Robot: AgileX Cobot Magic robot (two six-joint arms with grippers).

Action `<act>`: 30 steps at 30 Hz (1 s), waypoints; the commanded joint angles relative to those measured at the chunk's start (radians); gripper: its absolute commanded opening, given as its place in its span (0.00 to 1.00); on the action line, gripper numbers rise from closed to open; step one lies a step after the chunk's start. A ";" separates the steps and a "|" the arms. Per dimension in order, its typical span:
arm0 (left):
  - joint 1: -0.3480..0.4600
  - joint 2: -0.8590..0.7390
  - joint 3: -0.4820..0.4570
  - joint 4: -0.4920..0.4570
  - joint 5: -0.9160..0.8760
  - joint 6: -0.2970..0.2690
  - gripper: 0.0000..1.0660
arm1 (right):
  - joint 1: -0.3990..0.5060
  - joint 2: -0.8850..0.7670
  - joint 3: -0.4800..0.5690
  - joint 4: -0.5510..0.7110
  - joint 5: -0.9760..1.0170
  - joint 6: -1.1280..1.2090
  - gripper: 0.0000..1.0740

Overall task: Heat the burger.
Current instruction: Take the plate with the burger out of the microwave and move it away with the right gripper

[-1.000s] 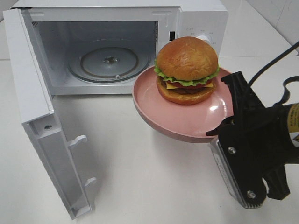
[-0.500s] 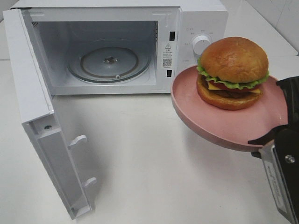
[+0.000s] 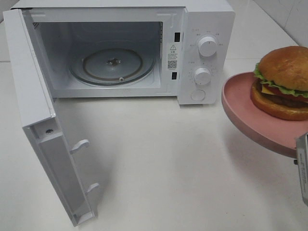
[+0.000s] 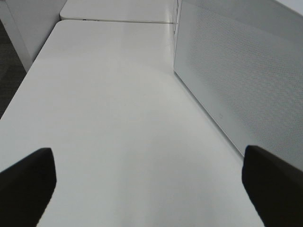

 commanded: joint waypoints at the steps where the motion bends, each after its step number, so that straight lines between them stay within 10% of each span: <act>1: -0.002 -0.017 0.003 -0.007 -0.009 -0.005 0.94 | 0.000 -0.016 -0.006 -0.078 -0.017 0.070 0.00; 30: -0.002 -0.017 0.003 -0.007 -0.009 -0.005 0.94 | 0.000 0.184 -0.006 -0.357 0.162 0.710 0.01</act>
